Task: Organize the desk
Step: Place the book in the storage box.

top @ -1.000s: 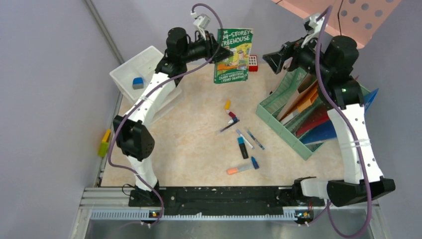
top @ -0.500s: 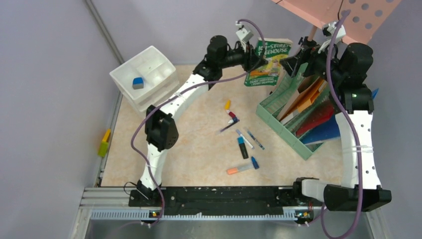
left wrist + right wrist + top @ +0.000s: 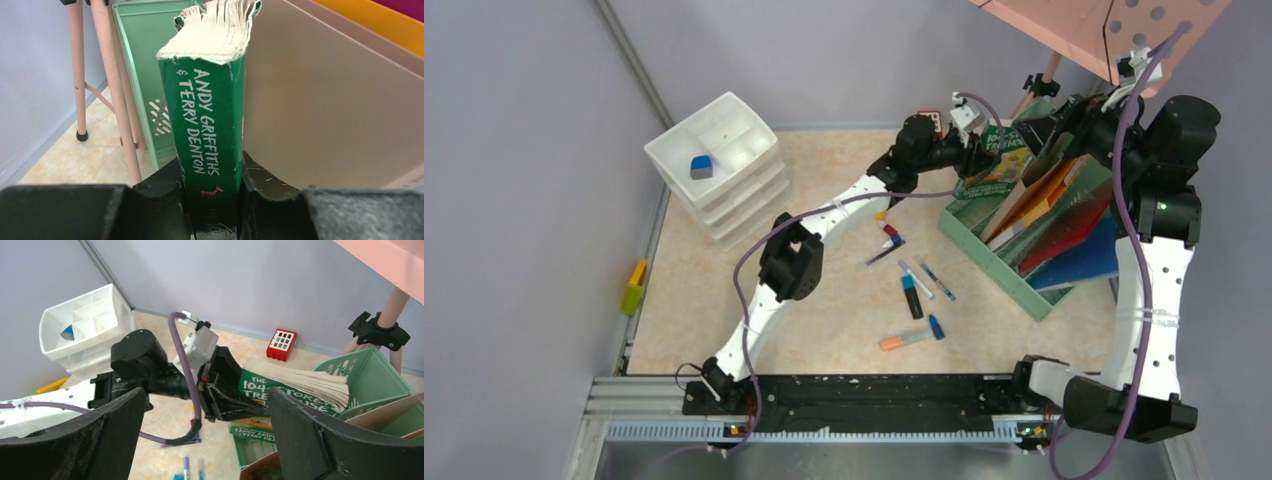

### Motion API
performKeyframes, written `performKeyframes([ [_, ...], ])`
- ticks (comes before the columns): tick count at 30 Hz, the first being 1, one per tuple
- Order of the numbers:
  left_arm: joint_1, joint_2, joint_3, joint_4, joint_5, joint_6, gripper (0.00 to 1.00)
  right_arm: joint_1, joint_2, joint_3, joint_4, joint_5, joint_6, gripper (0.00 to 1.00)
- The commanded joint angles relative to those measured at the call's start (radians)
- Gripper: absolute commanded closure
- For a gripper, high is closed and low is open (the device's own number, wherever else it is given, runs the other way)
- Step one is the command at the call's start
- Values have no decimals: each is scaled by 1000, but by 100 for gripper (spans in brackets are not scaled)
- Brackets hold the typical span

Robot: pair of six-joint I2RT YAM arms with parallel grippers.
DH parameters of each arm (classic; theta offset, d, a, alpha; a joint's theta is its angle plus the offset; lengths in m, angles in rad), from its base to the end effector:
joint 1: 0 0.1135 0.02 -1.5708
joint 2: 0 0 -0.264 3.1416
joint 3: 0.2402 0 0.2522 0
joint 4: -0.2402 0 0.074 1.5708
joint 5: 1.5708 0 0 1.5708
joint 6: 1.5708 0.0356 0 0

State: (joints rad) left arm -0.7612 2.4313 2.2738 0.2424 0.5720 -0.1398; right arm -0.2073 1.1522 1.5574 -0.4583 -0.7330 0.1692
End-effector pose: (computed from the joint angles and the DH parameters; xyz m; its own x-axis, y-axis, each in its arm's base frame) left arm 0.4031 -0.4106 0.3153 -0.0744 -0.0909 -0.9931 0.9696 0.2262 -0.0934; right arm 0.2148 -0.0208 0.5011 -0.1355 0.1564 -0.9783 -0.4850 0.8506 0.2032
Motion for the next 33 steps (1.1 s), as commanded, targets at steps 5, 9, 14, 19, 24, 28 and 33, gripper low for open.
performKeyframes([
  [5, -23, -6, 48, 212, -172, 64, 100, -31, -21, -35, 23, -65, 48, 11],
  [9, -35, 21, 39, 248, -194, 48, 100, -37, -25, -53, 24, -68, 54, 11],
  [14, -60, 49, 14, 297, -262, 28, 100, -45, -25, -67, 29, -78, 71, 11],
  [19, -77, 59, 12, 306, -290, 14, 100, -53, -22, -72, 29, -85, 75, 11],
  [24, -85, 59, -6, 291, -327, 20, 100, -61, -23, -95, 46, -103, 90, 11],
  [28, -86, 73, -37, 336, -338, 21, 100, -70, -24, -113, 56, -120, 100, 11],
  [33, -86, 105, -54, 382, -330, 17, 100, -80, -26, -135, 72, -138, 119, 11],
])
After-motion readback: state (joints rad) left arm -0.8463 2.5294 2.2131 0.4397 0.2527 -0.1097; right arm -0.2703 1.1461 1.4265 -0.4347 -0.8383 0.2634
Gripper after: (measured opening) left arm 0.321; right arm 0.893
